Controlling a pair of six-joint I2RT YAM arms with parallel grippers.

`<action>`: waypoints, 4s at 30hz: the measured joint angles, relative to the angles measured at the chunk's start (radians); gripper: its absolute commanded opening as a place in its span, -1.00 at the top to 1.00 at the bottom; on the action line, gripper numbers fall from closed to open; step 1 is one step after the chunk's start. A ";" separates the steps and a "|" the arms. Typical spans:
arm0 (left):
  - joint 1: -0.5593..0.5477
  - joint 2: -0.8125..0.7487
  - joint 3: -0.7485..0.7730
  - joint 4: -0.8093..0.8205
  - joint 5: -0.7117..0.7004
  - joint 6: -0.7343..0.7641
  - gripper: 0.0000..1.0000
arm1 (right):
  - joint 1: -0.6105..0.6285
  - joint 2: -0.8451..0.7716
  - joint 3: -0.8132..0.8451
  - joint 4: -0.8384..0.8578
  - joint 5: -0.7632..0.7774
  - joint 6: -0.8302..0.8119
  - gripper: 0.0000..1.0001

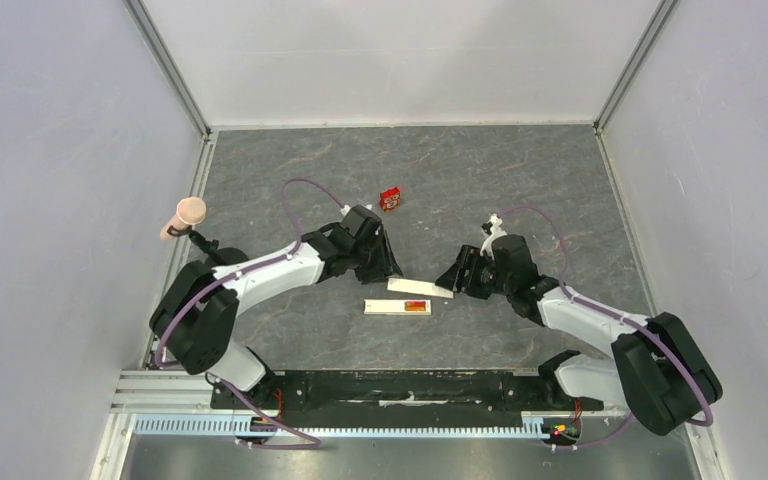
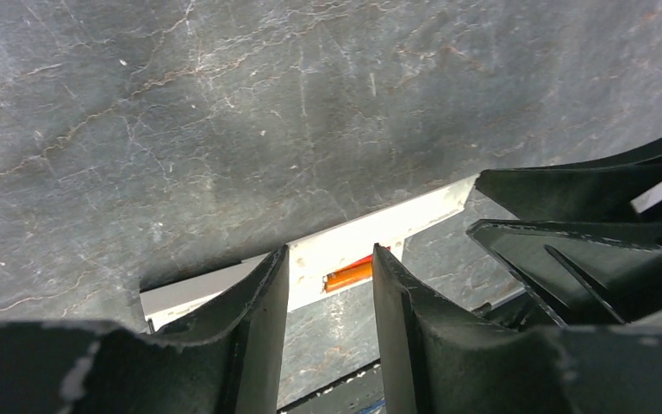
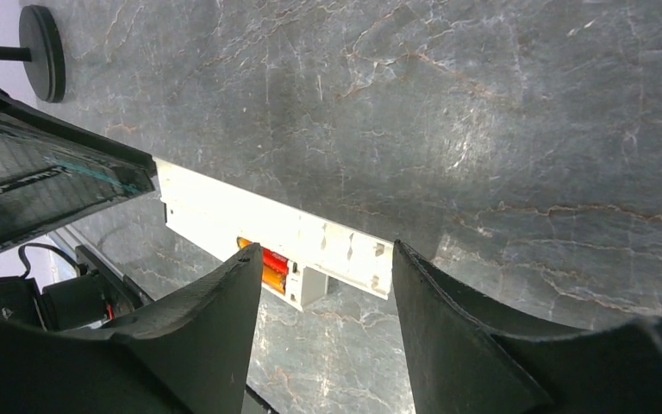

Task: Load the batteries into the remote control
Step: Pick up the battery cover at the center of the board, then place the battery cover on the remote control, then pick up the battery cover from the remote control.

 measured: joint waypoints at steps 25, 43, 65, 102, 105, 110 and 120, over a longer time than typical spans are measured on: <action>-0.003 -0.097 -0.126 -0.034 0.016 -0.010 0.16 | 0.071 -0.047 -0.026 -0.035 -0.058 0.054 -0.19; -0.010 -0.098 -0.151 -0.054 -0.002 -0.009 0.18 | 0.077 -0.095 -0.029 -0.087 -0.002 0.060 -0.24; -0.010 -0.105 -0.160 -0.054 -0.002 -0.009 0.19 | 0.054 -0.043 -0.331 0.422 -0.069 0.239 0.03; -0.010 -0.110 -0.162 -0.055 -0.005 -0.008 0.19 | 0.004 0.167 -0.254 0.548 -0.173 0.148 0.07; -0.010 -0.110 -0.162 -0.055 -0.005 -0.008 0.19 | 0.005 0.198 -0.259 0.596 -0.206 0.162 0.09; -0.010 -0.110 -0.162 -0.055 -0.005 -0.008 0.19 | 0.005 0.225 -0.292 0.673 -0.255 0.194 0.46; -0.010 -0.121 -0.162 -0.058 -0.030 -0.008 0.04 | 0.003 0.233 -0.295 0.767 -0.294 0.246 1.00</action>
